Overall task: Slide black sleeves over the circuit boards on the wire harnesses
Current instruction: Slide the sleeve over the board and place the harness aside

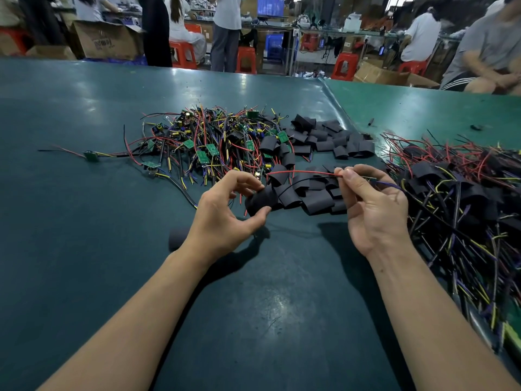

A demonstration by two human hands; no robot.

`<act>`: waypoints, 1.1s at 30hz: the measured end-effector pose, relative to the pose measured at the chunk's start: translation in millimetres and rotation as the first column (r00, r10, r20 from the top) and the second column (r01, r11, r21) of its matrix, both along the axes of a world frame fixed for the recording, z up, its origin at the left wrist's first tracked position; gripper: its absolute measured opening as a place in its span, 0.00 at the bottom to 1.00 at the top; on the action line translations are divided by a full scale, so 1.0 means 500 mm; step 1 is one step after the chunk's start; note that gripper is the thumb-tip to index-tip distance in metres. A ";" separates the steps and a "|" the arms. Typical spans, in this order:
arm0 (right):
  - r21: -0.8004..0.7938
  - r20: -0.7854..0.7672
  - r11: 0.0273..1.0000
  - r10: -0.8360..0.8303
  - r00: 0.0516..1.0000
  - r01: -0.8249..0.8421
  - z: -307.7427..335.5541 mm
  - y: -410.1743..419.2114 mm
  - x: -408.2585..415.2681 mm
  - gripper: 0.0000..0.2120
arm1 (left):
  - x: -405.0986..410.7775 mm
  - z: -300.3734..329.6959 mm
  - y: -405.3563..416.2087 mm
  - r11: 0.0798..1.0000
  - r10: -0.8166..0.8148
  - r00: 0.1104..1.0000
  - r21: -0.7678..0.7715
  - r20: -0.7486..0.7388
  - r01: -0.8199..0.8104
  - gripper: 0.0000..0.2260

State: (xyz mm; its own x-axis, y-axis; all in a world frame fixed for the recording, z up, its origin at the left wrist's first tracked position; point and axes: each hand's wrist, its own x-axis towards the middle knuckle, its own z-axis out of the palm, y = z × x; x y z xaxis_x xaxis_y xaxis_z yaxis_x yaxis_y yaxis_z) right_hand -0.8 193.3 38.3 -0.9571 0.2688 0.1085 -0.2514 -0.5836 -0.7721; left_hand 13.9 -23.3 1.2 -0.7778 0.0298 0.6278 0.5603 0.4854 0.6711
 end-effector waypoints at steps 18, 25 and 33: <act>0.033 0.028 0.999 -0.025 0.999 0.024 0.001 -0.006 0.006 0.09 | -0.005 -0.005 -0.001 0.998 0.056 0.995 0.040 -0.077 -0.053 0.15; 0.048 0.027 0.997 -0.054 0.998 0.053 -0.003 -0.002 0.002 0.09 | 0.002 0.002 0.002 0.999 0.031 0.997 0.044 -0.066 -0.028 0.15; 0.018 0.017 0.999 -0.033 0.999 0.032 -0.003 0.002 0.003 0.09 | 0.005 0.002 0.003 0.999 0.027 0.998 0.027 -0.059 -0.025 0.15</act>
